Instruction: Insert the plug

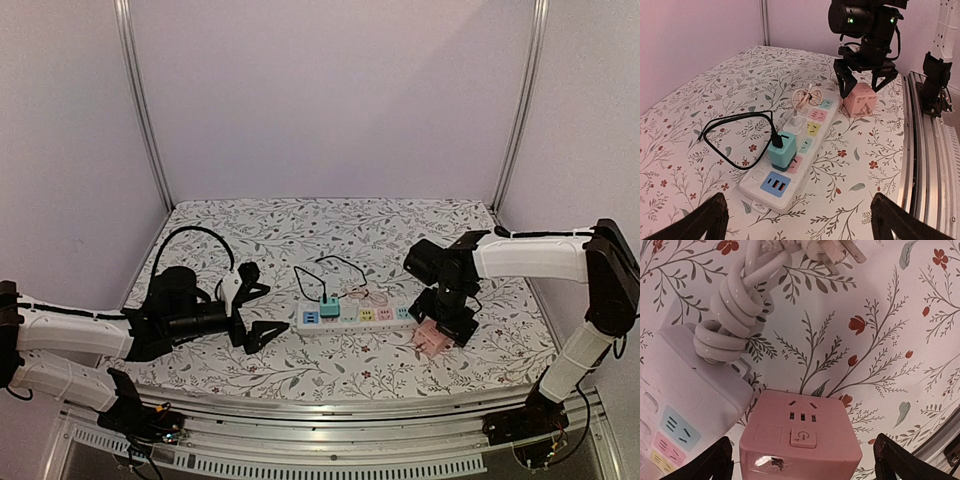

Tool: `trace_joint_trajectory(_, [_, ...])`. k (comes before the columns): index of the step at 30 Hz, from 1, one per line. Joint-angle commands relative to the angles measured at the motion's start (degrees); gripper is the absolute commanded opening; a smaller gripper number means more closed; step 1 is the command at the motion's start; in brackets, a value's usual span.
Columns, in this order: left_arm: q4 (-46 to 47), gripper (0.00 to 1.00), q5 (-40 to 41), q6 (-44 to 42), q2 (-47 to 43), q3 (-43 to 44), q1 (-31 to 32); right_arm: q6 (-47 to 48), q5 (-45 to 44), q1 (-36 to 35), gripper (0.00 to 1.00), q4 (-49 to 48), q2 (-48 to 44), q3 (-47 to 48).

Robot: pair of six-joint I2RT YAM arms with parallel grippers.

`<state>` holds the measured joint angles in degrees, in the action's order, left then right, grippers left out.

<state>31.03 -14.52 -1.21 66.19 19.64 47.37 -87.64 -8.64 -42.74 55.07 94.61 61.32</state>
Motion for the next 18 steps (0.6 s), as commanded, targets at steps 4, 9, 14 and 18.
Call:
trace_joint_trajectory(4, [1.0, 1.0, 0.1, 0.3, -0.3, -0.7, 0.8, 0.7, -1.0, -0.2, 0.8, -1.3, 0.4, -1.0])
trace_joint_trajectory(9, [0.9, 0.99, -0.3, 0.5, -0.2, -0.7, 0.8, 0.4, -0.8, -0.6, 0.68, -1.7, 0.5, -3.0])
trace_joint_trajectory(14, [1.2, 1.0, -0.6, 0.3, 0.1, -0.6, 0.9, 0.4, -1.3, -1.4, 0.61, -3.1, 0.6, -3.7])
trace_joint_trajectory(18, [1.0, 0.99, -0.6, 0.4, -0.1, -0.6, 0.9, 1.5, -1.3, -1.6, 0.46, -3.7, 0.7, -3.6])
